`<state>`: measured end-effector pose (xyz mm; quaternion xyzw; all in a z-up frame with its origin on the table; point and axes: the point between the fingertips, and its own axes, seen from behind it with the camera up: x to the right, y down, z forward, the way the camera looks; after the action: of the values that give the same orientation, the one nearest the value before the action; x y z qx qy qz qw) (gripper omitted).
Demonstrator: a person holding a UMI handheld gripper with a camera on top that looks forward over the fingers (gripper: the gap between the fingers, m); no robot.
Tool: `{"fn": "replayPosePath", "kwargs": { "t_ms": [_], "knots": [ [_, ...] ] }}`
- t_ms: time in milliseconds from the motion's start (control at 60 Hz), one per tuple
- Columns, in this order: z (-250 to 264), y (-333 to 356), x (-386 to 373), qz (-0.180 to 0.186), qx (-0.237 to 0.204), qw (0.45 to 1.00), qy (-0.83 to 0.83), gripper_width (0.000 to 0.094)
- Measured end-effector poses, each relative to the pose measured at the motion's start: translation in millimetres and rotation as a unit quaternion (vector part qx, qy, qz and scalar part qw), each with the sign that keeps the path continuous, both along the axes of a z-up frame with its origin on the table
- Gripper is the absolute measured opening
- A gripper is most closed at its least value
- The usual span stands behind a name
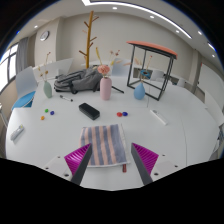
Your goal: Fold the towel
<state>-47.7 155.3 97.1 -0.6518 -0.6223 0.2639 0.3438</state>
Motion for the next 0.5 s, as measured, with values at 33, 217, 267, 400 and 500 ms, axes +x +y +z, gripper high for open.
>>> {"fn": "replayPosePath", "kwargs": {
  "t_ms": [33,217,267,400,500],
  "knots": [
    [17.9,-4.6,17.6,0.004,0.002,1.000,0.000,0.0845],
    [102.3,-32.3,124.5,0.010,-0.010,1.000,-0.019,0.0851],
    [117.7,-41.6,147.4,0.016,-0.016,1.000,-0.019,0.0850],
    [145.5,-51.9,186.3,0.020,-0.012,1.000,-0.006,0.0850],
    [150.9,-60.1,198.0,0.022,-0.027,0.999,-0.003,0.0848]
  ]
}}
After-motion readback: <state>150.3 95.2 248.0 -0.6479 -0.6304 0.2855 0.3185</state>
